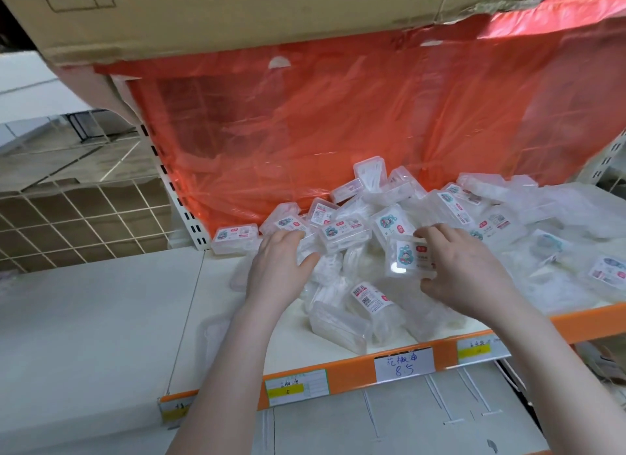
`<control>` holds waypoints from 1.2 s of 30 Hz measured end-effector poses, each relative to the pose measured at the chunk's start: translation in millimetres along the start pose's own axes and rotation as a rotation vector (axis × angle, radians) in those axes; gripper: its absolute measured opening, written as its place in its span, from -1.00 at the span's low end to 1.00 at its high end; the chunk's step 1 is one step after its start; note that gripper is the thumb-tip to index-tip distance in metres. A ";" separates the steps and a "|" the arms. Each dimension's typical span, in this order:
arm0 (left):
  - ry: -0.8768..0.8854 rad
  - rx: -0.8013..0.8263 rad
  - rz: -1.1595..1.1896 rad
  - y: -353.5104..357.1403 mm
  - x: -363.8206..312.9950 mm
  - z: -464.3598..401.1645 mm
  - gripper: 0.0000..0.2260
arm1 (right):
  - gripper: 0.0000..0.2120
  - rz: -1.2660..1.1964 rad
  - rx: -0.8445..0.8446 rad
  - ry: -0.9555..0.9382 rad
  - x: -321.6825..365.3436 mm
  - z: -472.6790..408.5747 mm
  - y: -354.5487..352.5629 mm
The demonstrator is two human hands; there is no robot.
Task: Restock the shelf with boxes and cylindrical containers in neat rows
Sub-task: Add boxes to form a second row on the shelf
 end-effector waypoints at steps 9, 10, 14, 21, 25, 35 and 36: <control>0.182 0.208 -0.105 33.4 -30.7 -43.9 -0.51 | -0.35 -0.001 -0.041 0.166 -10.6 15.0 -12.7; 0.185 0.231 -0.115 37.7 -32.1 -47.3 -0.49 | -0.35 -0.006 -0.044 0.179 -10.9 16.3 -13.4; 0.189 0.286 -0.138 49.1 -32.8 -56.2 -0.44 | -0.37 -0.014 -0.034 0.201 -13.2 21.4 -13.6; 0.186 0.277 -0.125 53.8 -35.8 -58.6 -0.57 | -0.41 -0.022 -0.041 0.200 -20.2 25.4 -11.0; 0.175 0.244 -0.099 47.6 -40.1 -55.8 -0.65 | -0.41 -0.033 -0.039 0.211 -22.7 25.0 -9.2; 0.128 0.023 -0.187 -3.5 -39.2 -23.2 -0.45 | -0.39 -0.180 -0.062 0.193 -22.1 24.9 -2.8; 0.121 0.018 -0.200 -7.6 -36.6 -16.8 -0.44 | -0.39 -0.190 -0.061 0.181 -21.6 25.0 -2.6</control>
Point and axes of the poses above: each hand's wrist, its own z-axis away from the middle knuckle, its own y-axis out of the palm, x = y × z, the point moved 2 cm from there along -z, towards the middle knuckle, and after that the axes turned 12 degrees about -x, right-handed, at the moved point
